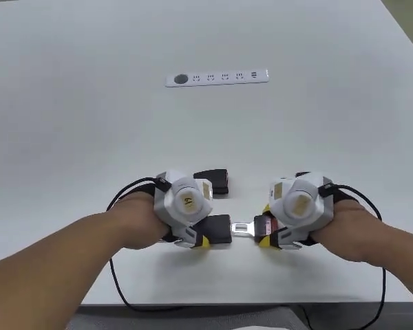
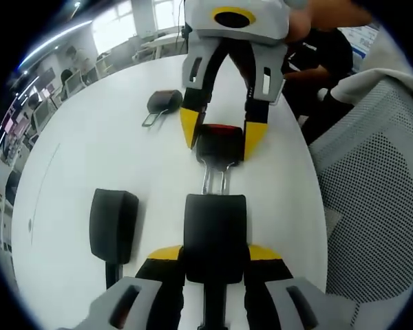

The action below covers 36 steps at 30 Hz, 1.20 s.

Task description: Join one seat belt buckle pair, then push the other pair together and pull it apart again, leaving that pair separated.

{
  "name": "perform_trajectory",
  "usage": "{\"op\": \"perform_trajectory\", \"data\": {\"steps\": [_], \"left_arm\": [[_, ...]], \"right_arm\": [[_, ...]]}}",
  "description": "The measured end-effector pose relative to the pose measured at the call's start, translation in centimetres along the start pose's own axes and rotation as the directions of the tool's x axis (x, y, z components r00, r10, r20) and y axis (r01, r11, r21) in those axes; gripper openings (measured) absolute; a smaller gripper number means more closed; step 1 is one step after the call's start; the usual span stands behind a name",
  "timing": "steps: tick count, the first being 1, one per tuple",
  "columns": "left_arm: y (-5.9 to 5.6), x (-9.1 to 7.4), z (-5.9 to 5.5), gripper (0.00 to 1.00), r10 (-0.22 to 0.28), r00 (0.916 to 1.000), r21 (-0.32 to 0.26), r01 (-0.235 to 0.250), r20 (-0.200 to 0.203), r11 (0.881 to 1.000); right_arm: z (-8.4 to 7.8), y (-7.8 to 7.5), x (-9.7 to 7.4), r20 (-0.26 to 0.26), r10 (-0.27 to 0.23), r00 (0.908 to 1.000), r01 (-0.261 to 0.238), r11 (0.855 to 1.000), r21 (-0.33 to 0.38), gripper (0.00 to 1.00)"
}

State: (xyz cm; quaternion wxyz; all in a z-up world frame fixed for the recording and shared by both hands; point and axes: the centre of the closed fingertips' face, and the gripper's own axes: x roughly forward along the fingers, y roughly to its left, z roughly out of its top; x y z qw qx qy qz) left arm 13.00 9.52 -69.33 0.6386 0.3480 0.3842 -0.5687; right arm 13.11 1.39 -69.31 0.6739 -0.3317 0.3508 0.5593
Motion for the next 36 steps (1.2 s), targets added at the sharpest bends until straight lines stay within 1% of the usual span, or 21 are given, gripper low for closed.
{"op": "perform_trajectory", "data": {"steps": [3, 8, 11, 14, 17, 20, 25, 28, 30, 32, 34, 35, 36], "left_arm": [[0.0, 0.0, 0.0, 0.34, 0.001, 1.0000, -0.002, -0.001, 0.002, 1.000], [0.0, -0.1, 0.0, 0.34, 0.003, 1.0000, -0.003, -0.003, 0.001, 1.000], [0.0, -0.1, 0.0, 0.34, 0.001, 1.0000, -0.001, -0.001, 0.001, 1.000], [0.0, -0.1, 0.0, 0.33, 0.003, 0.9999, -0.004, -0.002, 0.012, 1.000], [0.0, -0.1, 0.0, 0.33, 0.002, 0.9999, -0.002, -0.002, 0.017, 1.000], [0.0, 0.0, 0.0, 0.33, -0.006, 0.9999, 0.006, 0.006, 0.010, 1.000], [-0.2, -0.1, 0.2, 0.32, -0.011, 0.9999, 0.016, 0.011, 0.013, 1.000], [-0.2, 0.0, 0.2, 0.32, -0.018, 0.9998, 0.023, 0.017, 0.013, 1.000], [-0.1, 0.0, 0.1, 0.32, -0.022, 0.9997, 0.032, 0.022, 0.010, 0.999], [-0.1, 0.1, 0.1, 0.32, -0.026, 0.9997, 0.039, 0.025, 0.005, 0.999], [-0.1, 0.1, 0.1, 0.32, -0.027, 0.9996, 0.042, 0.027, 0.003, 0.999], [-0.2, 0.1, 0.1, 0.32, -0.029, 0.9996, 0.039, 0.029, 0.001, 0.999], [-0.2, 0.0, 0.1, 0.32, -0.029, 0.9996, 0.042, 0.029, 0.004, 0.999]], "right_arm": [[0.4, 0.1, 0.4, -0.003, 0.008, 1.0000, -0.008, 1.000, -0.012, 0.34], [1.0, 0.3, 0.5, -0.001, 0.003, 1.0000, -0.003, 0.999, -0.044, 0.34], [1.0, 0.1, 0.7, 0.005, 0.012, 0.9999, -0.012, 0.999, -0.035, 0.34], [1.0, 0.2, 0.6, 0.026, 0.031, 0.9992, -0.031, 0.999, -0.013, 0.34], [1.1, 0.4, 0.6, 0.024, 0.034, 0.9991, -0.034, 0.999, -0.021, 0.33], [1.3, 0.4, 0.7, 0.017, 0.040, 0.9991, -0.039, 0.999, -0.034, 0.33], [1.5, 0.4, 0.9, 0.010, 0.068, 0.9976, -0.068, 0.997, -0.047, 0.32], [1.7, 0.4, 1.2, 0.014, 0.075, 0.9971, -0.074, 0.996, -0.054, 0.32], [2.3, 0.8, 1.5, 0.029, 0.075, 0.9967, -0.073, 0.995, -0.067, 0.32], [2.5, 0.8, 1.6, 0.031, 0.070, 0.9970, -0.068, 0.996, -0.063, 0.32], [2.8, 0.7, 1.8, 0.049, 0.073, 0.9961, -0.071, 0.996, -0.047, 0.32], [2.8, 1.0, 1.9, 0.034, 0.078, 0.9964, -0.076, 0.996, -0.051, 0.32], [2.9, 1.2, 2.0, 0.036, 0.078, 0.9963, -0.076, 0.996, -0.042, 0.32]]}}
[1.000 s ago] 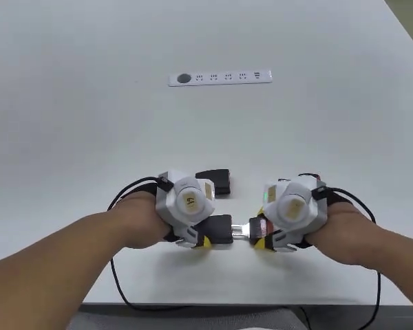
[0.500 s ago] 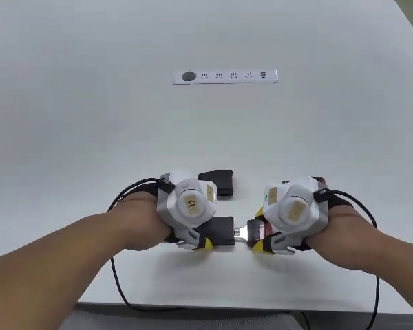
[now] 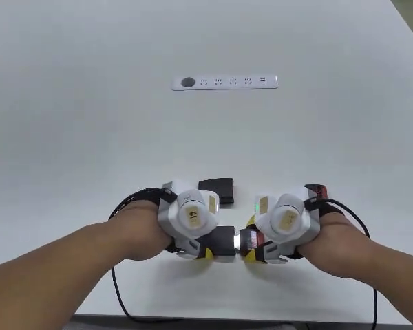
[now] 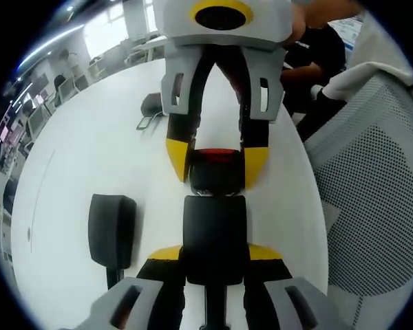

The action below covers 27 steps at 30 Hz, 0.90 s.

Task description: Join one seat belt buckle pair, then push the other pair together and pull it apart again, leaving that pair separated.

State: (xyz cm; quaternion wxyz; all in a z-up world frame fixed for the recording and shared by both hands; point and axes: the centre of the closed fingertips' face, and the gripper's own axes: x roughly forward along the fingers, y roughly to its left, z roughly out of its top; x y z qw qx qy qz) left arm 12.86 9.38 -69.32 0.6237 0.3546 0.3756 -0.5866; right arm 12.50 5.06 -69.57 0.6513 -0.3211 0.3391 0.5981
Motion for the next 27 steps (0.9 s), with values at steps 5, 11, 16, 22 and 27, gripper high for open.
{"op": "perform_trajectory", "data": {"steps": [5, 11, 16, 22, 27], "left_arm": [[0.01, -0.05, -0.01, 0.32, 0.002, 1.0000, -0.003, -0.002, 0.005, 1.000], [0.05, -0.53, -0.16, 0.31, -0.001, 0.9994, -0.032, 0.002, 0.035, 0.999], [0.03, -0.41, -0.17, 0.31, 0.006, 0.9998, -0.035, -0.005, 0.018, 0.999], [0.15, -0.37, -0.24, 0.31, 0.005, 0.9997, -0.037, -0.004, 0.026, 0.999], [0.26, -0.45, -0.44, 0.33, 0.014, 0.9980, -0.080, -0.009, 0.061, 0.997]], "right_arm": [[-0.09, -0.14, -0.02, -0.003, -0.009, 1.0000, 0.009, 1.000, 0.005, 0.32], [-0.47, -0.38, -0.26, 0.005, -0.009, 0.9999, 0.009, 0.999, -0.040, 0.31], [-0.51, -0.63, -0.19, -0.017, -0.007, 0.9998, 0.006, 0.999, -0.032, 0.31], [-0.55, -0.65, -0.47, -0.015, -0.010, 0.9998, 0.009, 1.000, -0.024, 0.32], [-0.49, -0.71, -0.65, -0.014, -0.014, 0.9998, 0.014, 1.000, -0.013, 0.34]]}}
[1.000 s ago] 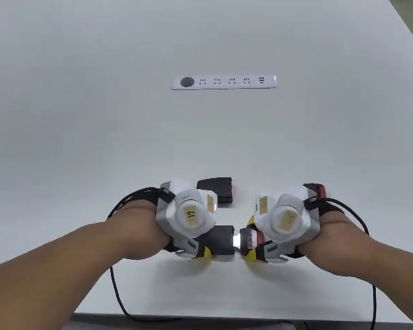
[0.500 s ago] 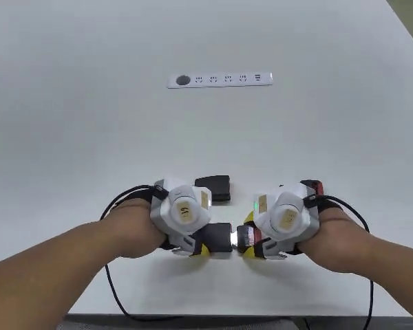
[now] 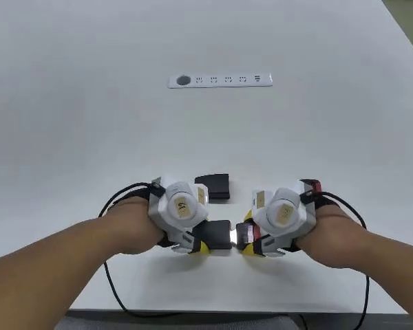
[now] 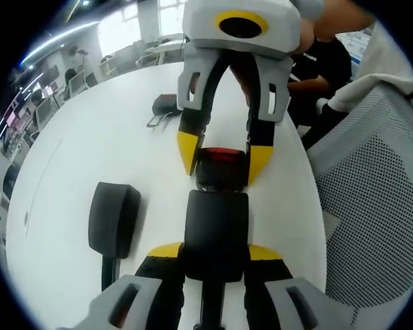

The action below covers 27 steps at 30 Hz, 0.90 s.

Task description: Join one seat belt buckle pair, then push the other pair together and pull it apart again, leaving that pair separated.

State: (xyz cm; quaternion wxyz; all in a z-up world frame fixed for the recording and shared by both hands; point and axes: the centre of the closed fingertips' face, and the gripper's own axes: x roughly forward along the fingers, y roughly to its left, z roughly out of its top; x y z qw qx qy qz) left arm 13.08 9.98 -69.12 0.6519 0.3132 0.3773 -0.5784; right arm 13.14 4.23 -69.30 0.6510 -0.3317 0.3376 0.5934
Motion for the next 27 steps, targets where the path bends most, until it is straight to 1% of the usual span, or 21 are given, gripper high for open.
{"op": "perform_trajectory", "data": {"steps": [1, 2, 3, 4, 5, 8, 10, 12, 13, 14, 15, 16, 17, 18, 19, 22, 23, 24, 25, 26, 27], "left_arm": [[-0.1, 0.0, 0.1, 0.33, 0.001, 1.0000, -0.007, -0.001, -0.004, 1.000], [-0.2, 0.1, 0.1, 0.34, 0.000, 0.9999, -0.002, 0.000, -0.012, 1.000], [-0.2, 0.1, 0.1, 0.34, 0.000, 0.9999, -0.006, 0.000, -0.016, 1.000], [-0.2, 0.1, 0.1, 0.34, 0.000, 0.9998, -0.013, 0.000, -0.021, 1.000], [-0.3, 0.1, 0.1, 0.34, 0.000, 0.9997, -0.015, 0.000, -0.026, 1.000], [-0.2, 0.1, 0.0, 0.35, 0.000, 0.9995, -0.019, 0.000, -0.033, 1.000], [-0.2, 0.0, -0.2, 0.35, 0.002, 0.9991, -0.022, -0.003, -0.043, 1.000], [-0.3, -0.3, -0.4, 0.38, 0.005, 0.9984, -0.024, -0.006, -0.056, 1.000], [-0.2, -0.6, -0.5, 0.39, 0.008, 0.9986, -0.024, -0.010, -0.052, 1.000], [0.0, -0.9, -0.4, 0.40, 0.014, 0.9991, -0.039, -0.016, -0.041, 0.999], [0.3, -1.4, -0.2, 0.40, 0.027, 0.9996, -0.080, -0.027, -0.008, 0.996], [0.5, -1.8, 0.0, 0.41, 0.038, 0.9992, -0.096, -0.037, 0.010, 0.995], [1.0, -1.9, -0.3, 0.41, 0.046, 0.9988, -0.102, -0.044, 0.018, 0.994], [1.4, -2.5, -0.2, 0.41, 0.057, 0.9980, -0.107, -0.053, 0.030, 0.993], [1.2, -3.1, 0.2, 0.42, 0.061, 0.9977, -0.106, -0.057, 0.031, 0.993], [2.3, -3.9, 0.1, 0.43, 0.082, 0.9962, -0.098, -0.079, 0.029, 0.992], [2.6, -4.3, 0.7, 0.44, 0.097, 0.9947, -0.107, -0.093, 0.034, 0.990], [3.0, -4.5, 0.9, 0.45, 0.105, 0.9937, -0.111, -0.100, 0.040, 0.989], [4.2, -4.4, 0.8, 0.45, 0.113, 0.9922, -0.111, -0.107, 0.051, 0.988], [4.7, -4.4, 0.9, 0.45, 0.119, 0.9915, -0.113, -0.112, 0.054, 0.987], [5.1, -4.4, 1.2, 0.44, 0.120, 0.9909, -0.111, -0.112, 0.062, 0.987]], "right_arm": [[0.0, 0.0, 0.0, 0.000, 0.000, 1.0000, 0.000, 1.000, 0.000, 0.34], [-0.1, 0.0, 0.0, -0.003, 0.000, 1.0000, 0.000, 1.000, 0.002, 0.34], [-0.3, 0.2, 0.0, -0.015, 0.005, 0.9999, -0.005, 1.000, -0.013, 0.34], [-0.2, 0.2, -0.1, -0.015, 0.003, 0.9999, -0.004, 0.999, -0.033, 0.34], [-0.3, 0.2, -0.2, -0.024, 0.001, 0.9997, -0.002, 1.000, -0.019, 0.34], [-0.3, 0.3, -0.2, -0.033, -0.010, 0.9994, 0.009, 1.000, -0.016, 0.35], [-0.6, 0.2, -0.4, -0.041, -0.018, 0.9990, 0.018, 1.000, -0.006, 0.39], [-0.8, 0.2, -0.9, -0.035, -0.030, 0.9990, 0.029, 1.000, -0.008, 0.40], [-0.7, 0.1, -1.1, -0.022, -0.030, 0.9993, 0.030, 1.000, -0.003, 0.39], [-0.7, 0.1, -1.5, -0.011, -0.032, 0.9994, 0.033, 0.999, 0.012, 0.39], [-0.6, -0.1, -1.8, -0.001, -0.043, 0.9991, 0.043, 0.999, 0.024, 0.39], [-0.7, -0.5, -2.1, 0.011, -0.054, 0.9985, 0.053, 0.998, 0.038, 0.39], [-0.7, -0.7, -2.4, 0.019, -0.058, 0.9982, 0.057, 0.997, 0.048, 0.40], [-0.9, -0.9, -2.9, 0.022, -0.062, 0.9978, 0.061, 0.996, 0.065, 0.40], [-0.8, -1.2, -3.2, 0.032, -0.074, 0.9968, 0.071, 0.994, 0.086, 0.41], [-1.0, -1.2, -4.8, 0.035, -0.056, 0.9979, 0.054, 0.997, 0.052, 0.37], [-1.2, -1.5, -5.1, 0.033, -0.057, 0.9978, 0.056, 0.997, 0.049, 0.36], [-1.6, -2.0, -5.2, 0.023, -0.062, 0.9978, 0.061, 0.997, 0.037, 0.36], [-1.8, -2.5, -5.5, 0.022, -0.069, 0.9974, 0.068, 0.997, 0.032, 0.36], [-1.9, -2.8, -6.1, 0.018, -0.077, 0.9969, 0.077, 0.997, 0.024, 0.36], [-2.2, -3.4, -6.3, 0.019, -0.083, 0.9963, 0.083, 0.996, 0.027, 0.36]]}}
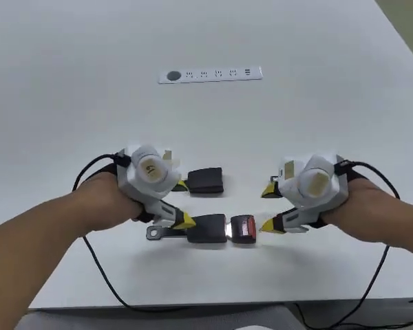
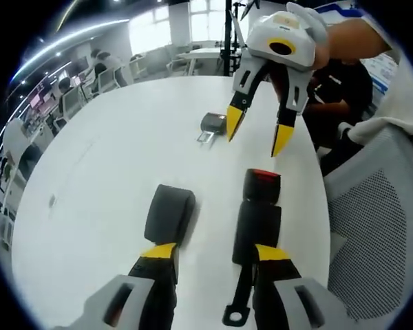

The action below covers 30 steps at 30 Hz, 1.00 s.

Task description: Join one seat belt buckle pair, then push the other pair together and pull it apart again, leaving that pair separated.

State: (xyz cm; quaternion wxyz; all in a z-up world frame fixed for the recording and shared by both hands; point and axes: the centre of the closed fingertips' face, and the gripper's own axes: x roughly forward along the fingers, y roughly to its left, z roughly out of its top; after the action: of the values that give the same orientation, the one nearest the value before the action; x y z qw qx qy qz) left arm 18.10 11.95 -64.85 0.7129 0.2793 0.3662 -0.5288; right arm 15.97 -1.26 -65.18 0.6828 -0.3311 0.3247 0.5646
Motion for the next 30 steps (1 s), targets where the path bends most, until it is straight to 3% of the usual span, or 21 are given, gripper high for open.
{"op": "perform_trajectory", "data": {"steps": [10, 15, 21, 23, 26, 28, 30], "left_arm": [[3.3, 1.7, 1.2, 0.45, 0.011, 0.9997, 0.048, -0.010, -0.019, 0.999], [4.6, 2.6, 1.5, 0.50, 0.020, 0.9991, 0.054, -0.018, -0.038, 0.998], [4.9, 3.7, 1.5, 0.49, 0.000, 0.9986, 0.057, 0.003, -0.054, 0.998], [5.1, 4.2, 1.2, 0.47, -0.011, 0.9977, 0.083, 0.016, -0.067, 0.996], [5.4, 5.1, 0.8, 0.46, -0.029, 0.9969, 0.085, 0.035, -0.074, 0.996], [5.1, 5.4, 0.9, 0.44, -0.047, 0.9959, 0.088, 0.054, -0.078, 0.995], [5.0, 5.7, 1.0, 0.42, -0.056, 0.9946, 0.100, 0.065, -0.088, 0.993]], "right_arm": [[-2.8, -5.5, -1.9, -0.028, -0.080, 0.9964, 0.081, 0.997, 0.015, 0.36], [-5.2, -7.5, -2.1, -0.078, -0.095, 0.9924, 0.097, 0.995, 0.023, 0.37], [-7.5, -7.4, -1.4, -0.126, -0.055, 0.9905, 0.058, 0.998, 0.021, 0.36], [-8.2, -7.5, -1.0, -0.133, -0.046, 0.9900, 0.049, 0.999, 0.022, 0.36], [-8.3, -7.4, -0.9, -0.136, -0.031, 0.9903, 0.037, 0.999, 0.038, 0.35], [-8.4, -7.5, -0.7, -0.115, -0.017, 0.9933, 0.029, 0.995, 0.099, 0.36], [-8.9, -7.6, -0.5, -0.126, -0.007, 0.9920, 0.016, 0.998, 0.068, 0.35]]}}
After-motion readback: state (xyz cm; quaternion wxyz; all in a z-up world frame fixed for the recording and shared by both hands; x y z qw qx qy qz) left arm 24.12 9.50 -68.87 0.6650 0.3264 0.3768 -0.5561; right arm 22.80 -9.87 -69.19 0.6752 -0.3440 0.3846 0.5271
